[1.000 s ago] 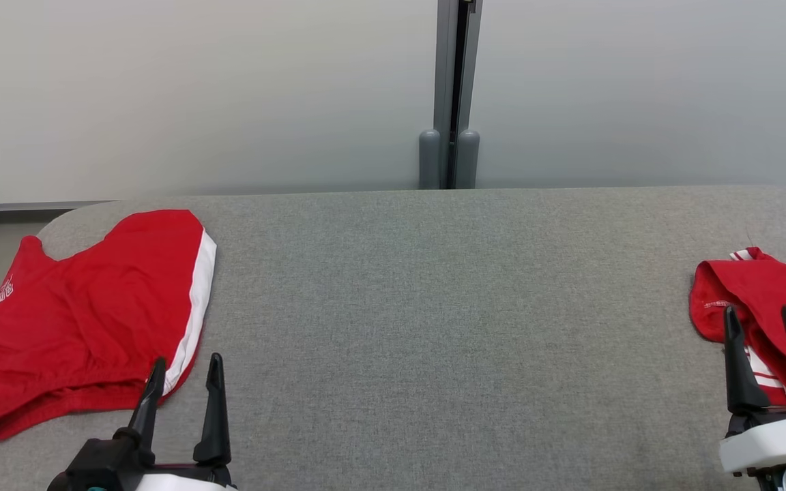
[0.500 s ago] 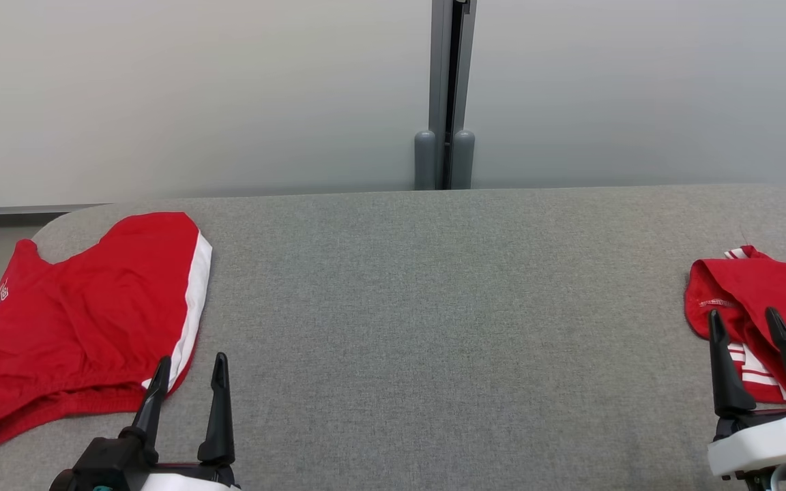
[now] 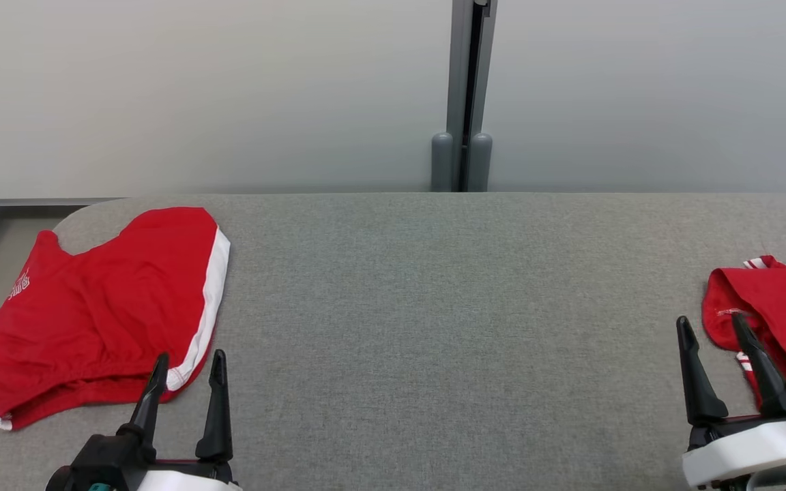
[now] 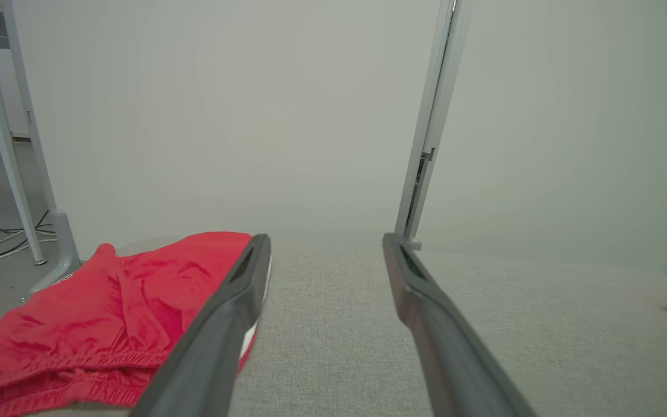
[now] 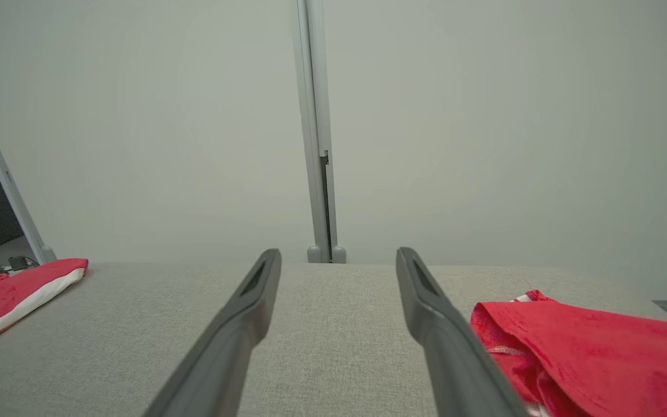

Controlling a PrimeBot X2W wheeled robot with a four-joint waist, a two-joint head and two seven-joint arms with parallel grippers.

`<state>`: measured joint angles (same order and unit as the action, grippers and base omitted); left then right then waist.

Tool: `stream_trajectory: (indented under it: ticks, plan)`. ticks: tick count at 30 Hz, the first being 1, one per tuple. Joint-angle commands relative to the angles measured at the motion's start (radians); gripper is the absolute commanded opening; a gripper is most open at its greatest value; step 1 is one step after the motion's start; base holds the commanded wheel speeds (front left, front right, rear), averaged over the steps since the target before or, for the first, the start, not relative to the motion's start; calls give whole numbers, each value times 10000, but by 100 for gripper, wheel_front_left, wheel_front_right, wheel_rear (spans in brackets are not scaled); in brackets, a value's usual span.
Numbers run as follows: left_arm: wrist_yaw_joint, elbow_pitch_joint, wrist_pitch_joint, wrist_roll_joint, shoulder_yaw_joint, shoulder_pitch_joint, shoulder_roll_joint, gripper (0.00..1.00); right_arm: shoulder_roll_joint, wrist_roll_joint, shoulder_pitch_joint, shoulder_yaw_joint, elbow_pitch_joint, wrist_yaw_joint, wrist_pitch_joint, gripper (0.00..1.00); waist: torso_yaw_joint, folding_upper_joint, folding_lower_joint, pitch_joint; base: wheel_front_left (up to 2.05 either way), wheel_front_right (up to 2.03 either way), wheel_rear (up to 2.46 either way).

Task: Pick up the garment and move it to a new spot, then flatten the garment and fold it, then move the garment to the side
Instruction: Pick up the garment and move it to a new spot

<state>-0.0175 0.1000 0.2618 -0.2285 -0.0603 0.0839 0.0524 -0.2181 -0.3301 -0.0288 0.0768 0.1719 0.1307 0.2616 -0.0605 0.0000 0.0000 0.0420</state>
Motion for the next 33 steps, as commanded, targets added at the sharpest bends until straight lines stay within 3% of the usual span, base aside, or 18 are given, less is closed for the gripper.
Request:
stream_trajectory:
  ticks: [1,14,22,33]
  plan:
    - [9,32,40,17,84,-117,33,100,-28,-95,125,94,-70,3,44,100,-210,0,0,2,0,0,0]
    - [176,250,40,62,416,-214,102,100,441,-499,-168,1388,-43,3,44,100,-2286,0,0,25,0,0,0]
    - [263,332,40,-3,630,68,227,100,677,-562,-121,1655,-17,3,44,100,-3411,0,0,135,0,0,0]
    - [296,209,-267,-118,648,14,429,100,737,-503,-103,1673,72,3,44,100,-4044,0,0,206,0,0,0]
